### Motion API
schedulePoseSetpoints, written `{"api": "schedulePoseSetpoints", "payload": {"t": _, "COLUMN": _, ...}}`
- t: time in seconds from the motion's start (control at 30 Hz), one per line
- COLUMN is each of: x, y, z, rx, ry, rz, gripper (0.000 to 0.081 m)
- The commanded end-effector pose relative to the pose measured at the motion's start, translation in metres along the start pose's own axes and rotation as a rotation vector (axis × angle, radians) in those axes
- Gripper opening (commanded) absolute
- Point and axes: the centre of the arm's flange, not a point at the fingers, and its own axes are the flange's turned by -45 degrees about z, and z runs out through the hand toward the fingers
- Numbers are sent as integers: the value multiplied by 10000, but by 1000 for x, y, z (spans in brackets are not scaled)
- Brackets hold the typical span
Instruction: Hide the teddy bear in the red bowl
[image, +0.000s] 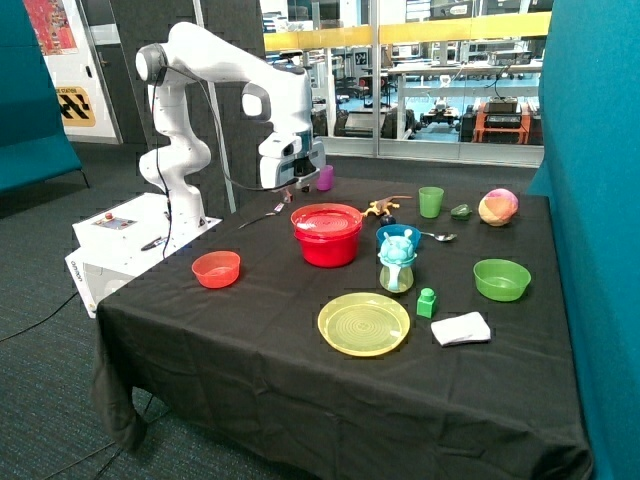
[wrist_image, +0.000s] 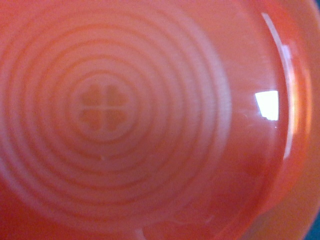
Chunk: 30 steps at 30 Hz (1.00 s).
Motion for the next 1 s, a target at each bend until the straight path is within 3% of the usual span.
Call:
{"api": "schedulePoseSetpoints", "payload": {"t": 0.0, "x": -7, "y": -30, "z": -11, "rx": -1, "ry": 34, "rz": -722, "gripper": 808}}
{"api": "schedulePoseSetpoints", "payload": {"t": 0.33, "x": -14, "y": -47, "z": -15, "rx": -1, "ry": 34, "rz": -991, "gripper": 796}}
{"api": "schedulePoseSetpoints", "payload": {"t": 0.6, "x": -14, "y": -77, "z": -13, "rx": -2, "ry": 34, "rz": -1291, "gripper": 790}}
{"api": "schedulePoseSetpoints", "payload": {"t": 0.97, "x": -9, "y": -85, "z": -11, "rx": -2, "ry": 34, "rz": -1435, "gripper": 782}}
